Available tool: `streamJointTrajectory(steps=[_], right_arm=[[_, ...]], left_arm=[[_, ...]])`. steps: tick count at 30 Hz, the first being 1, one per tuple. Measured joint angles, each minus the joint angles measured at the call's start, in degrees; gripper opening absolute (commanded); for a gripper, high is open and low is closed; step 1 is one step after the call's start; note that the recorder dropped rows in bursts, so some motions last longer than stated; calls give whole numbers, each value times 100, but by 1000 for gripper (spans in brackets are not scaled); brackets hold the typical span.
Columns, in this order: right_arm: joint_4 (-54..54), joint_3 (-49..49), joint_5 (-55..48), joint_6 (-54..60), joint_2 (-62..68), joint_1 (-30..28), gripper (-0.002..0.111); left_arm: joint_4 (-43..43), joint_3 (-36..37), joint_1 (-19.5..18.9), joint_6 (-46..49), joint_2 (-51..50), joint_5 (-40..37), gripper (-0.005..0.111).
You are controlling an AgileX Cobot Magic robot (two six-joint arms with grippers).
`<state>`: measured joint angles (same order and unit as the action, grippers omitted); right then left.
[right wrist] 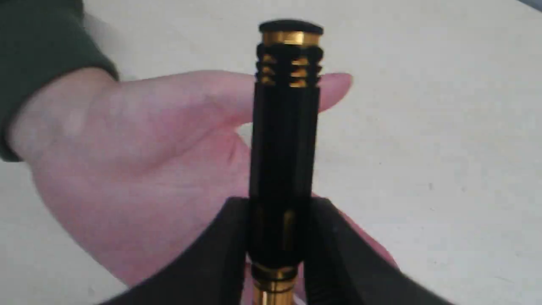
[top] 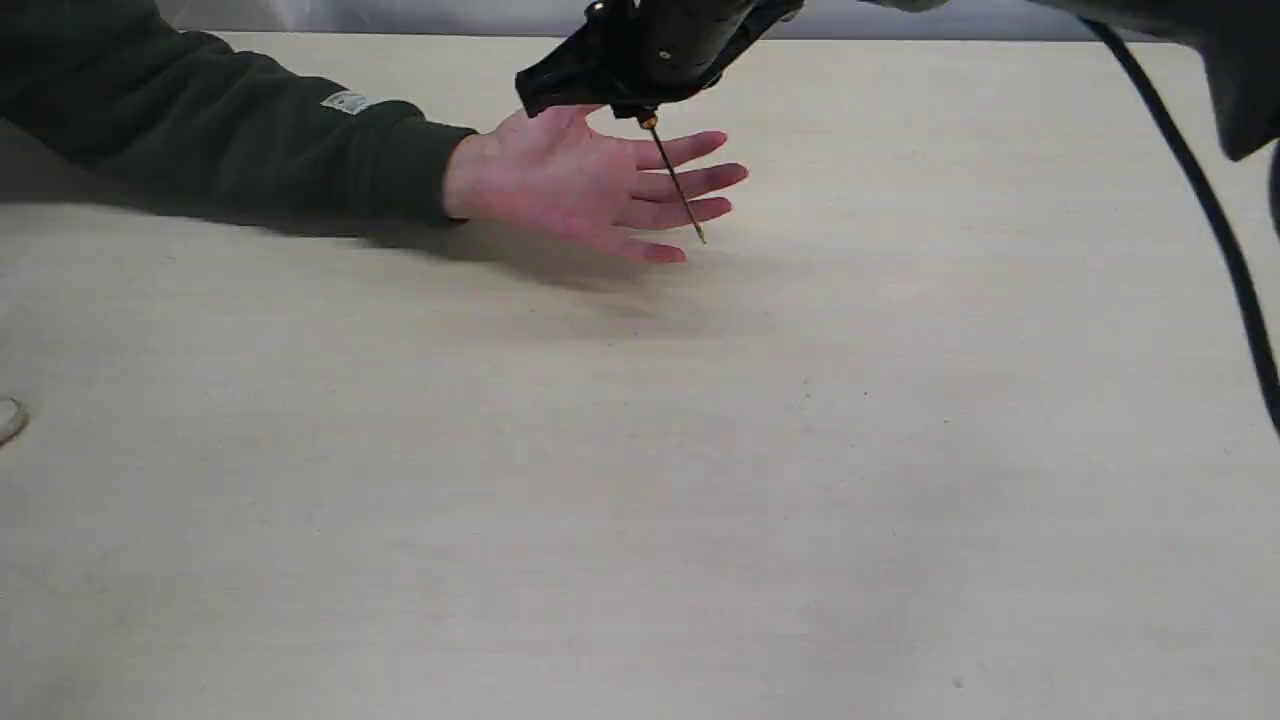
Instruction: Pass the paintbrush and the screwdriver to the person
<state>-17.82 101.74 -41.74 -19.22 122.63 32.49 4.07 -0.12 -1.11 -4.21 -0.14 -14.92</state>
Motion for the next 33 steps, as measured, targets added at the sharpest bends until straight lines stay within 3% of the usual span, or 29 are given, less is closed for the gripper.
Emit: streamJointTrajectory(steps=[6, 15, 17, 27, 33], right_arm=[[-11, 91, -53, -12, 324, -110, 7], [177, 103, 182, -24, 378, -133, 52], [190, 114, 195, -24, 378, -146, 56], [135, 114, 101, -90, 12, -158, 56], [-65, -141, -64, -101, -620, -158, 40]], left_arm=[[0, 0, 0, 0, 0, 0, 0], [0, 0, 0, 0, 0, 0, 0], [0, 0, 0, 0, 0, 0, 0], [0, 0, 0, 0, 0, 0, 0], [0, 0, 0, 0, 0, 0, 0]])
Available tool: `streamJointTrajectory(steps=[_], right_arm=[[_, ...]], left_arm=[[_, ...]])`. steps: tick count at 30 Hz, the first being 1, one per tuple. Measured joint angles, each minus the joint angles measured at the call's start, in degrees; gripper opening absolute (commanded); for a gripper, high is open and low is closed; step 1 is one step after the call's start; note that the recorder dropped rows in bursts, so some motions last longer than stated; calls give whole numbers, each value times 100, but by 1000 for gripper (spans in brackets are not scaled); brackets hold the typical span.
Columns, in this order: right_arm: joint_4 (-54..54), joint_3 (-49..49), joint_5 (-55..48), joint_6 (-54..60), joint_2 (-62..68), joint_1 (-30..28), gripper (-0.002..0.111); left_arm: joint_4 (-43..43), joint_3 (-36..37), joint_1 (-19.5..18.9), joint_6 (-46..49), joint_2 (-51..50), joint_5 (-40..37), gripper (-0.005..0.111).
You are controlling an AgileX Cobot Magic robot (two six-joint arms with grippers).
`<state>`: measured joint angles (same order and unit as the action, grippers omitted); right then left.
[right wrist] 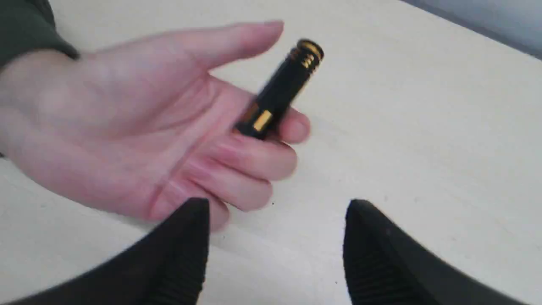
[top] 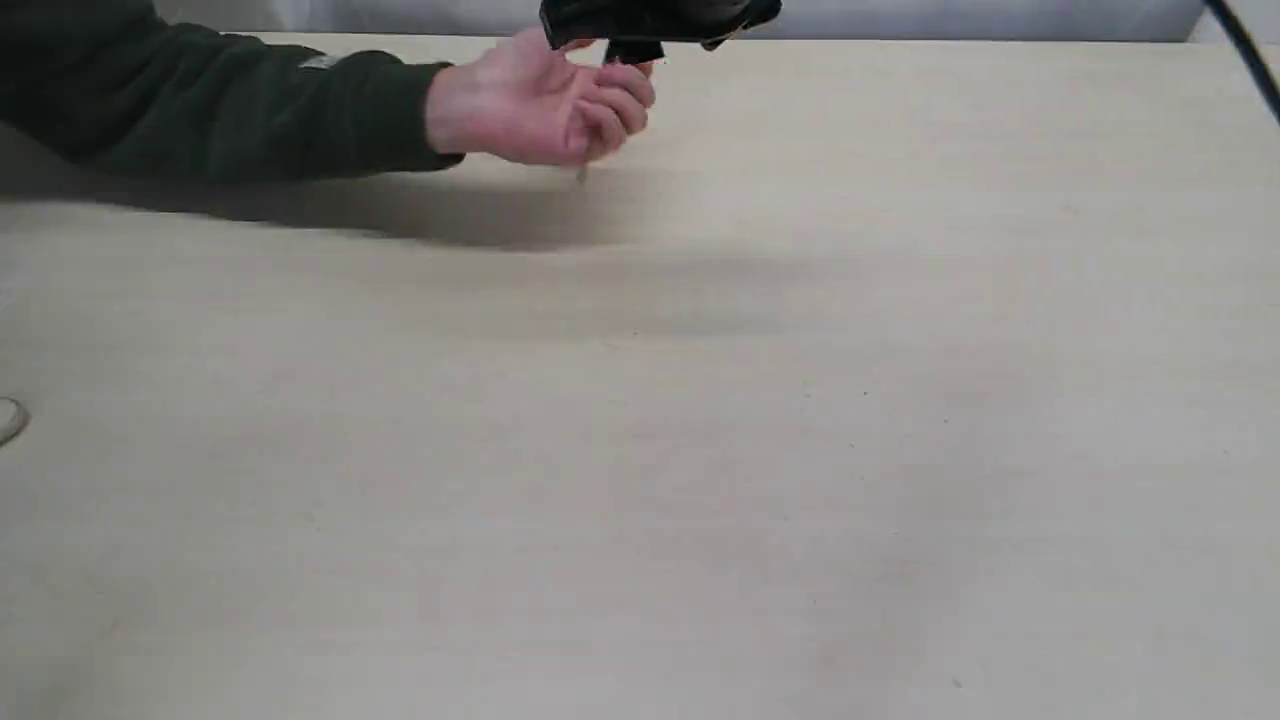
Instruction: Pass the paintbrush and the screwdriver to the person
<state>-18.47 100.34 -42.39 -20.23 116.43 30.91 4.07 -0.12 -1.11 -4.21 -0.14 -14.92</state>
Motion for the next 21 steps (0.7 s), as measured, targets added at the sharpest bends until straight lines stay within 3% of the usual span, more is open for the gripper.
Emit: streamJointTrajectory(steps=[10, 21], right_arm=[[-125, -1379, 10, -99, -1379, 0, 6], [-125, -3763, 886, -621, -4075, 0, 4]], left_arm=[[0, 0, 0, 0, 0, 0, 0], [0, 0, 0, 0, 0, 0, 0]])
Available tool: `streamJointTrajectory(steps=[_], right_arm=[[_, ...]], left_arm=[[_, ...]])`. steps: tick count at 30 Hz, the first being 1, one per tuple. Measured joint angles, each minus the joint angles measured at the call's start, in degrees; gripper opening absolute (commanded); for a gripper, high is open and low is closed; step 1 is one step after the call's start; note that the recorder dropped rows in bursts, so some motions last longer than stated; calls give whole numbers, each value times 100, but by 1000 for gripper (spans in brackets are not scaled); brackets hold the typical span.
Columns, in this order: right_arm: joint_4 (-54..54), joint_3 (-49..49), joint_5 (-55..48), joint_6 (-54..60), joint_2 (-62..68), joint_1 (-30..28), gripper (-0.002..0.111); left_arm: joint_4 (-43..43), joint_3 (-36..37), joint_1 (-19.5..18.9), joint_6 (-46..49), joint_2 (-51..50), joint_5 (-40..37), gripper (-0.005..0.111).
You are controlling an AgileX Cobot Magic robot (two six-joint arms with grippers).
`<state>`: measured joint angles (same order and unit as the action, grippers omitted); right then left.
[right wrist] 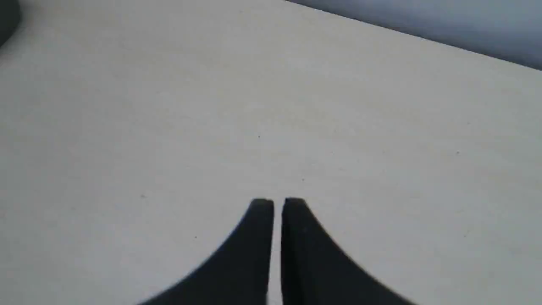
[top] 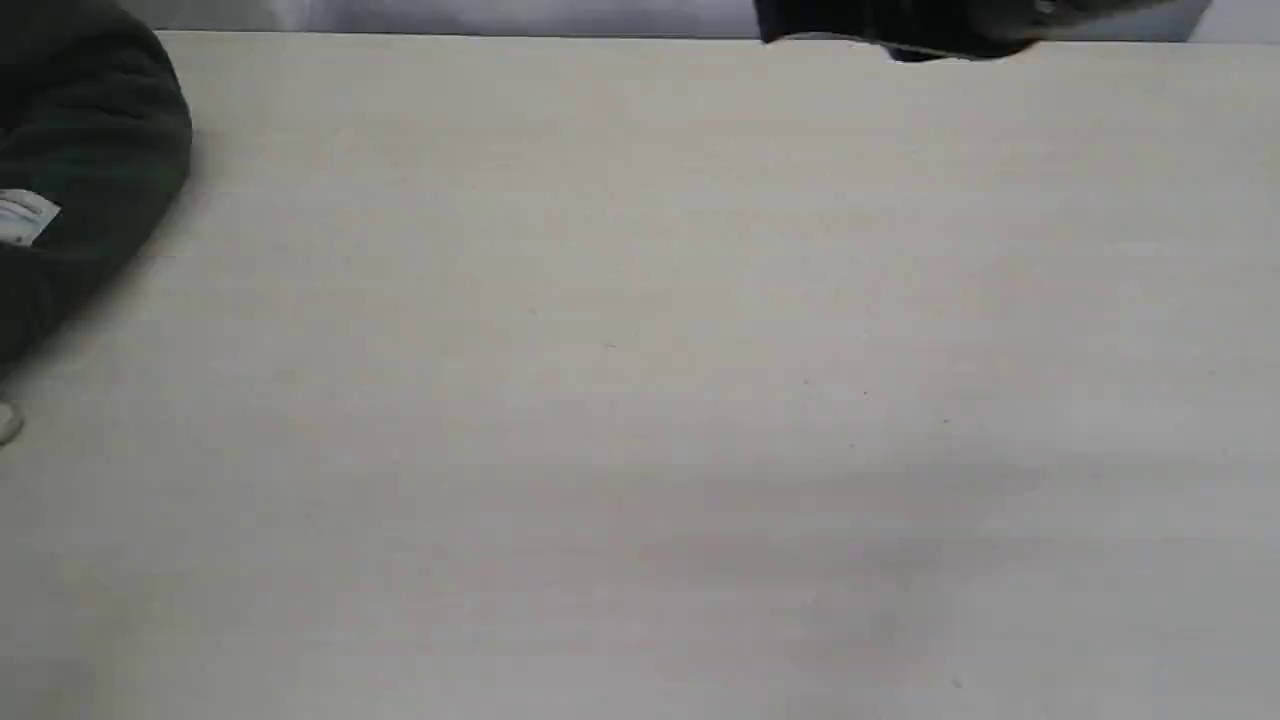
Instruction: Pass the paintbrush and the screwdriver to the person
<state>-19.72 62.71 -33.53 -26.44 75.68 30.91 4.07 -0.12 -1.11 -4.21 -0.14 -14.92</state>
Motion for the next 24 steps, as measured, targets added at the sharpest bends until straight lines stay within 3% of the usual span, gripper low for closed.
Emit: streamJointTrajectory(steps=[11, 24], right_arm=[[42, -2390, 833, -622, -2916, 0, 4], [78, -4588, 2728, -889, -5703, 0, 4]], left_arm=[[0, 0, 0, 0, 0, 0, 0], [0, 0, 0, 0, 0, 0, 0]])
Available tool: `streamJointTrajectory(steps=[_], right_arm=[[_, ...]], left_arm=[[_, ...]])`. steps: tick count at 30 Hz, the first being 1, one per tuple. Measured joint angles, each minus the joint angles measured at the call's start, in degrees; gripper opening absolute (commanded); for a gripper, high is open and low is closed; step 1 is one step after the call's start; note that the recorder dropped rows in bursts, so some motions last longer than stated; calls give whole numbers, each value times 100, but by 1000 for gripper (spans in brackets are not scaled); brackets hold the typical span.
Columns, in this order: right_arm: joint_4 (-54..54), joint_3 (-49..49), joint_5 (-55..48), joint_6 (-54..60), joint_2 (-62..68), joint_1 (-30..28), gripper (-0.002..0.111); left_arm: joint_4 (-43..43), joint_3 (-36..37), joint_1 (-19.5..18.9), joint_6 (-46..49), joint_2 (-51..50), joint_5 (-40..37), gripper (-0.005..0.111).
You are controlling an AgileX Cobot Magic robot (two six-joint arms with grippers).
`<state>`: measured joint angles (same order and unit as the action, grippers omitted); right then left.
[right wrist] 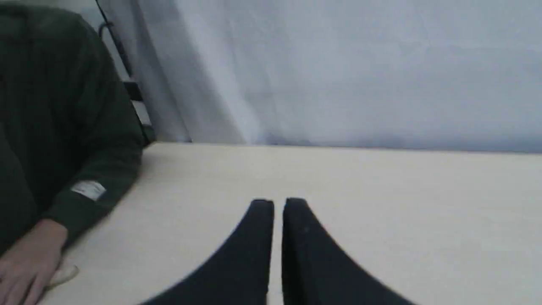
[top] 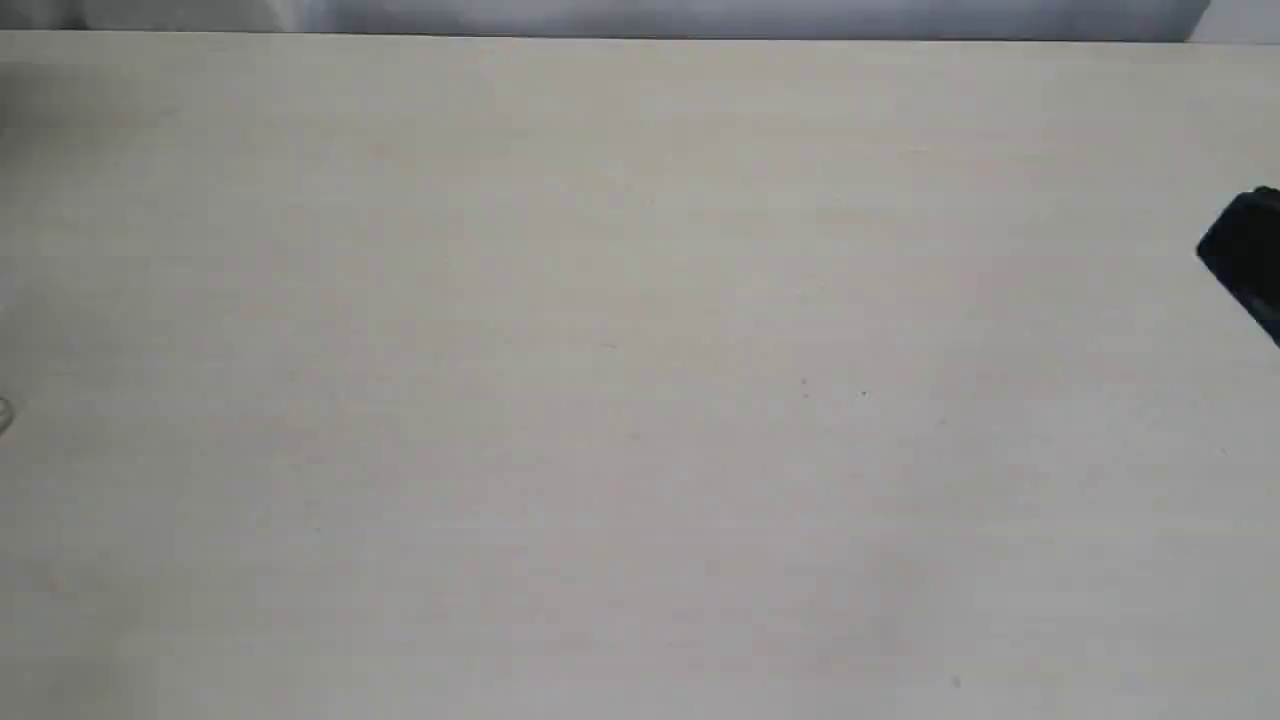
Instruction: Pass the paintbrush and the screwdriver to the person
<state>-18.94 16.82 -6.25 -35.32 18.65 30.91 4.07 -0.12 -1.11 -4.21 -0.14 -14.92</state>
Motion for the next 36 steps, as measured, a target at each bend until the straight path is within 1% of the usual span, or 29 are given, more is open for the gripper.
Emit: streamJointTrajectory(steps=[5, 10, 16, 19, 25, 30, 36], right_arm=[[0, -499, 711, 0, -562, 0, 4], [0, -1016, 1494, 52, -806, 0, 4], [0, -1606, 2537, 527, -906, 0, 4], [0, -1654, 2760, 767, -919, 0, 4], [0, -1654, 2481, 1098, -919, 0, 4], [0, -1654, 1686, 1195, -919, 0, 4], [27, -1654, 1097, 1208, -919, 0, 4]], left_arm=[[0, 0, 0, 0, 0, 0, 0], [0, 0, 0, 0, 0, 0, 0], [0, 0, 0, 0, 0, 0, 0], [0, 0, 0, 0, 0, 0, 0], [0, 0, 0, 0, 0, 0, 0], [0, 0, 0, 0, 0, 0, 0], [0, 0, 0, 0, 0, 0, 0]])
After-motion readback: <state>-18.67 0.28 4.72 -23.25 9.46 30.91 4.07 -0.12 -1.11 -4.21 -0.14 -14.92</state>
